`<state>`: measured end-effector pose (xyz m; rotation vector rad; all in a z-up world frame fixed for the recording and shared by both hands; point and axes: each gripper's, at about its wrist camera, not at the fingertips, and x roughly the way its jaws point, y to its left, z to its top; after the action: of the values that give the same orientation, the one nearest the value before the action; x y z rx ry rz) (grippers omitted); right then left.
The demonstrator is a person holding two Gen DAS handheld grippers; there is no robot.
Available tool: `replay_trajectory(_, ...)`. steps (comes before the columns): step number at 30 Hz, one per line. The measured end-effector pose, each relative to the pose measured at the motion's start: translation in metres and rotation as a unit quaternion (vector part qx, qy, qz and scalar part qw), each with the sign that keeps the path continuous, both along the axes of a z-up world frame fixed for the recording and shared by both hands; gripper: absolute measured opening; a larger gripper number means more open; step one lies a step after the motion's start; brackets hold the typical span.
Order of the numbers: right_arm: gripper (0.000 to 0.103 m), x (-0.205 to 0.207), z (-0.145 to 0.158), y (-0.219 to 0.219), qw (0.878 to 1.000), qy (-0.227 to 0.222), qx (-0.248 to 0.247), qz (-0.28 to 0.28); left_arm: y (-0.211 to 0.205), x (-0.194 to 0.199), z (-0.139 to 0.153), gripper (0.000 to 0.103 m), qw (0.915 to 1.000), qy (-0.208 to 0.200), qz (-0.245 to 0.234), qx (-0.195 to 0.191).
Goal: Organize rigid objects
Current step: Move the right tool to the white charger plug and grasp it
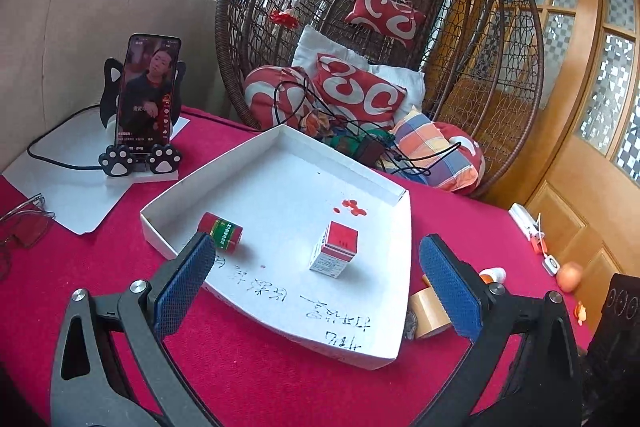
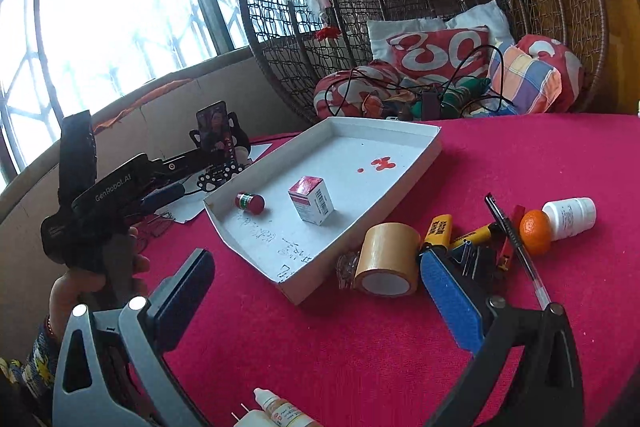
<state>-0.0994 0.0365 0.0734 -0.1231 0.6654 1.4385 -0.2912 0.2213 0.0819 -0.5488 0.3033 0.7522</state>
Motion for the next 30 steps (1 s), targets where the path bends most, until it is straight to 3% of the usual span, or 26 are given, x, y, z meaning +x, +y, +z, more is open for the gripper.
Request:
replay_trajectory(9,0.103,-0.005,-0.015,-0.022,0.999,-0.007,-0.050,0.009,-0.030,0.006,-0.019,0.103,0.9989,0.021,-0.042,-0.008)
replay_trajectory(14,0.103,-0.032,-0.020,-0.028,0.993,-0.074,-0.084,0.043,-0.034,-0.004,-0.019,0.103,0.9994,0.017,-0.029,-0.008)
replay_trajectory(19,0.103,-0.057,-0.037,-0.026,0.983,-0.113,-0.125,0.079,-0.034,-0.015,-0.019,0.103,0.9998,0.003,-0.018,-0.013)
replay_trajectory(23,0.098,-0.063,-0.049,-0.021,0.981,-0.084,-0.143,0.100,-0.036,-0.016,-0.019,0.103,0.9997,0.009,-0.021,-0.010)
replay_trajectory(25,0.086,-0.066,-0.052,-0.020,0.979,-0.090,-0.154,0.103,-0.036,-0.016,-0.020,0.103,0.9996,0.012,-0.024,-0.010)
replay_trajectory(30,0.085,-0.070,-0.061,-0.019,0.974,-0.092,-0.173,0.114,-0.039,-0.011,-0.027,0.103,0.9989,0.024,-0.036,-0.017)
